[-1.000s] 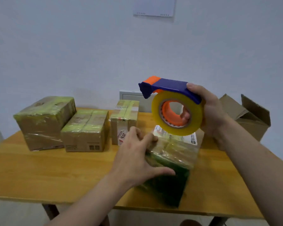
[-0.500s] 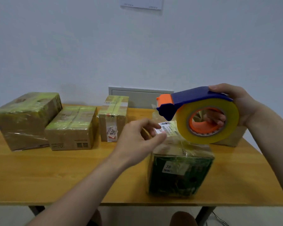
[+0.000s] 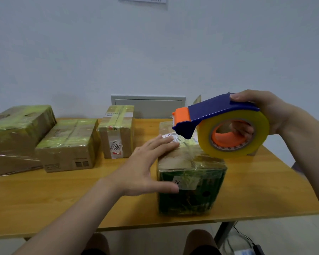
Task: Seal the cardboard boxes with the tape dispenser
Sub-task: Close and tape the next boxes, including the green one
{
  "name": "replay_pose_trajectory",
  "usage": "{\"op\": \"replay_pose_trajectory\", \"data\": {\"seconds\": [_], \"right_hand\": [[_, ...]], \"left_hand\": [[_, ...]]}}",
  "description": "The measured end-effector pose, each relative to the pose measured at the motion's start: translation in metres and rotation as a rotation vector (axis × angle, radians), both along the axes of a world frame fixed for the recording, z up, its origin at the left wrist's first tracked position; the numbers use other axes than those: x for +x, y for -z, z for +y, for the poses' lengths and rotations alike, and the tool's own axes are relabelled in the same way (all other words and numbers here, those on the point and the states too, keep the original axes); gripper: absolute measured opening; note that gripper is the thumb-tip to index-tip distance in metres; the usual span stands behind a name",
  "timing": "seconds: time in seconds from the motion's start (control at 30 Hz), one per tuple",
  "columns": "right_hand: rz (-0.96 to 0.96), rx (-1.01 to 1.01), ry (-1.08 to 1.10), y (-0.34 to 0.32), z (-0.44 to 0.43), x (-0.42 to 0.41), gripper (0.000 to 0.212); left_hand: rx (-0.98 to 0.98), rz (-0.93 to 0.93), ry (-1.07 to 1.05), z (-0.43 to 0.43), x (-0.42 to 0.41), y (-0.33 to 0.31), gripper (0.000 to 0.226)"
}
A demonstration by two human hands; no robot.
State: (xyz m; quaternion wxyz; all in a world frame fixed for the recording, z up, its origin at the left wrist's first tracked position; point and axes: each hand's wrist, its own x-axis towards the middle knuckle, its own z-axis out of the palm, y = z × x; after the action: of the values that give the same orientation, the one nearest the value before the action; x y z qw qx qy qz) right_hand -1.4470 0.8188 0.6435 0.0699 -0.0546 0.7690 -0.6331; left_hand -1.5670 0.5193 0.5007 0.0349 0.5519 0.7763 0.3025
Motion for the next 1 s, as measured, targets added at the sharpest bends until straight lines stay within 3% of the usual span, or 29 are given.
{"op": "replay_pose_trajectory", "data": {"seconds": [0.07,0.17,0.4,0.5,0.6,0.63,0.7,0.8,0.87,0.93,1.0], "right_hand": [[0.002,-0.025,-0.049,0.002,0.000,-0.002,0.053],[-0.004,-0.009,-0.124,0.004,-0.009,-0.007,0.029],[-0.024,0.017,-0.050,0.001,-0.009,-0.015,0.040],[-0.050,0.059,-0.038,-0.001,-0.005,-0.010,0.032],[-0.048,0.073,-0.017,0.000,-0.001,-0.007,0.035],[-0.045,0.068,-0.028,0.000,-0.001,-0.007,0.037],[-0.039,0.066,-0.063,-0.001,-0.003,-0.007,0.047],[-0.026,0.053,-0.097,-0.001,-0.006,-0.006,0.043],[-0.004,0.049,-0.121,-0.001,-0.008,-0.005,0.033],[-0.005,0.030,-0.126,-0.001,-0.009,-0.005,0.048],[-0.014,0.013,-0.122,-0.002,-0.012,-0.004,0.049]], "left_hand": [[0.007,0.116,-0.076,0.002,0.002,0.009,0.100],[0.071,0.109,-0.182,0.010,0.001,0.011,0.098],[-0.031,0.047,-0.300,0.018,-0.007,-0.005,0.095],[0.178,-0.228,-0.217,0.007,-0.008,-0.020,0.065],[0.452,-0.830,-0.177,0.009,-0.004,-0.038,0.042],[0.475,-1.025,-0.178,0.011,0.000,-0.043,0.037],[0.450,-1.245,-0.185,0.014,0.008,-0.049,0.037],[0.438,-1.390,-0.167,0.015,0.014,-0.051,0.055],[0.446,-1.427,-0.148,0.014,0.016,-0.053,0.053],[0.446,-1.414,-0.144,0.013,0.016,-0.054,0.050],[0.445,-1.367,-0.159,0.012,0.016,-0.055,0.048]]}}
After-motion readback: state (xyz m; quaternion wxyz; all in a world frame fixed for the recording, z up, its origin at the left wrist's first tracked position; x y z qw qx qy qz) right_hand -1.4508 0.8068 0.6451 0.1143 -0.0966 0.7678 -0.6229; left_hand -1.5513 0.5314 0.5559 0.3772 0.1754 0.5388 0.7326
